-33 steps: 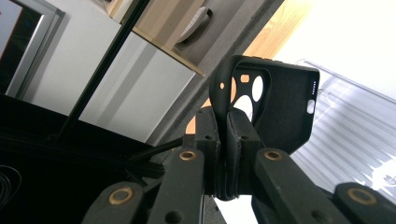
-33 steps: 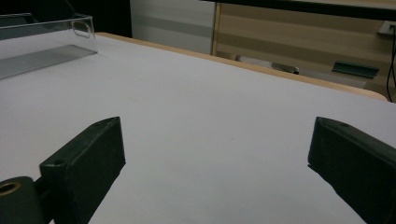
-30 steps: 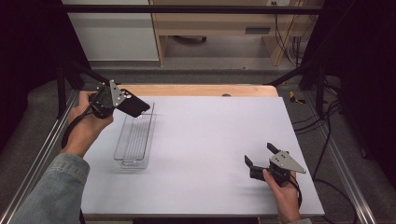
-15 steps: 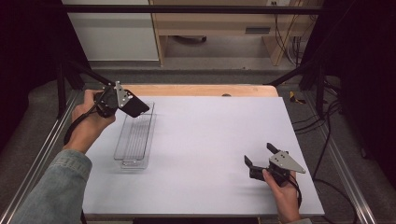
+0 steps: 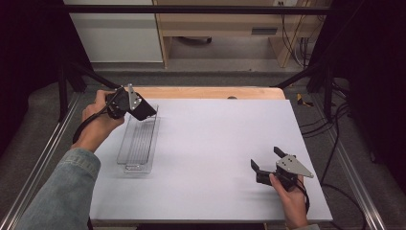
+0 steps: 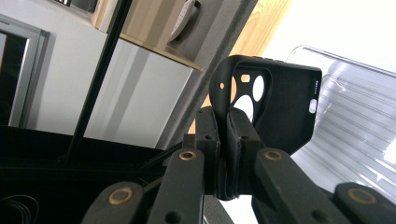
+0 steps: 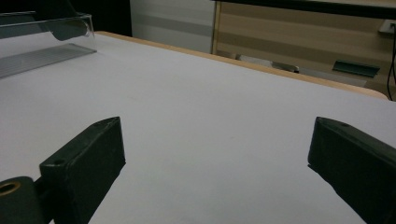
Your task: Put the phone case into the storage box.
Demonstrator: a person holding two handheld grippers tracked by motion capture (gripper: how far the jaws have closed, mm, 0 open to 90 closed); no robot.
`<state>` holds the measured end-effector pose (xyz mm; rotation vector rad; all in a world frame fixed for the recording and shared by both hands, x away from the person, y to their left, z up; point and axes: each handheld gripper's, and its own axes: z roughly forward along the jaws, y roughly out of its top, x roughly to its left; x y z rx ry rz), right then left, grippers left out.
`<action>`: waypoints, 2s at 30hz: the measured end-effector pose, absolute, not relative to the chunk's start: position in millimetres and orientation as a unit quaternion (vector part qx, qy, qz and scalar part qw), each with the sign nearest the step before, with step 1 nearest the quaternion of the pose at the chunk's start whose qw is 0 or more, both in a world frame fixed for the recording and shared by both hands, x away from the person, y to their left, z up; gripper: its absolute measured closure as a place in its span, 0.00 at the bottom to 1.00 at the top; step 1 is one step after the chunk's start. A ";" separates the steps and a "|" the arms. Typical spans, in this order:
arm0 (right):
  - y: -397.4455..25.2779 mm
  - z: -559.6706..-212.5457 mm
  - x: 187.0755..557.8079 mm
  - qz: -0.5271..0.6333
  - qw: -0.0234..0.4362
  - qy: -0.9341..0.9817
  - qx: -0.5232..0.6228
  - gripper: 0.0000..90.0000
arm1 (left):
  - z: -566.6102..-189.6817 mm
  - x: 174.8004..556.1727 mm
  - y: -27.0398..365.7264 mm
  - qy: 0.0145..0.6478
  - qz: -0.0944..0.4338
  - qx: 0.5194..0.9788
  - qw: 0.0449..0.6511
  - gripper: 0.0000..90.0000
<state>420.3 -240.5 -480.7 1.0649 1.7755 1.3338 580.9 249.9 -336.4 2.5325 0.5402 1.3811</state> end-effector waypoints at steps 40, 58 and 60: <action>-241.0 -480.7 420.4 0.511 0.332 0.680 0.407 0.05 | -338.4 586.4 238.5 0.158 0.469 0.865 0.080 0.94; -239.8 -480.9 420.7 0.512 0.331 0.681 0.405 0.05 | -341.3 585.0 234.2 0.143 0.468 0.869 0.068 0.93; -239.4 -480.7 420.5 0.512 0.332 0.681 0.405 0.05 | -343.6 584.9 232.4 0.136 0.468 0.872 0.058 0.93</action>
